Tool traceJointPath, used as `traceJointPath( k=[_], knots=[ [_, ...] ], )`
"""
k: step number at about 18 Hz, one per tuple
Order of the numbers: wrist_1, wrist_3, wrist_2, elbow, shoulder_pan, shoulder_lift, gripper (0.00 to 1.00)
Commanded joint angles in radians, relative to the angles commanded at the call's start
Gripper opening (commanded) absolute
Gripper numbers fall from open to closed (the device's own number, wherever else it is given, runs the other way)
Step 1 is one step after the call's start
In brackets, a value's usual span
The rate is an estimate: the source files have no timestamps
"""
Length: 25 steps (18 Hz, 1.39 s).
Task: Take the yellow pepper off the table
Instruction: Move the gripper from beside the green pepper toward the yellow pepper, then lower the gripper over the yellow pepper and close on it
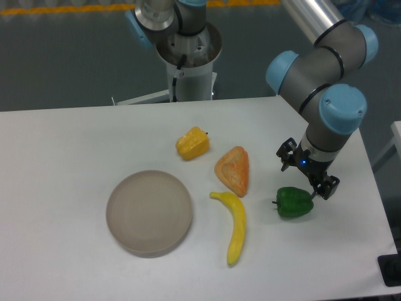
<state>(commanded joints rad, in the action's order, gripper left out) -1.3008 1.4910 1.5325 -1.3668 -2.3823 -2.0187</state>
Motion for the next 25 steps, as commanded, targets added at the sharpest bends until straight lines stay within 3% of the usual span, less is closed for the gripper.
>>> traceJointPath(
  k=[9, 16, 18, 21, 23, 25],
  knots=[
    [-0.003, 0.000, 0.006, -0.026, 0.006, 0.018, 1.00],
    [0.003, -0.031, -0.006, -0.305, 0.055, 0.250, 1.00],
    [0.003, -0.040, -0.006, -0.363, 0.057, 0.291, 1.00],
    [0.008, -0.092, -0.005, -0.443, 0.106, 0.330, 1.00],
    [0.014, -0.196, -0.005, -0.492, 0.150, 0.330, 1.00],
    [0.060, -0.242, -0.005, -0.517, 0.189, 0.327, 1.00]
  ],
)
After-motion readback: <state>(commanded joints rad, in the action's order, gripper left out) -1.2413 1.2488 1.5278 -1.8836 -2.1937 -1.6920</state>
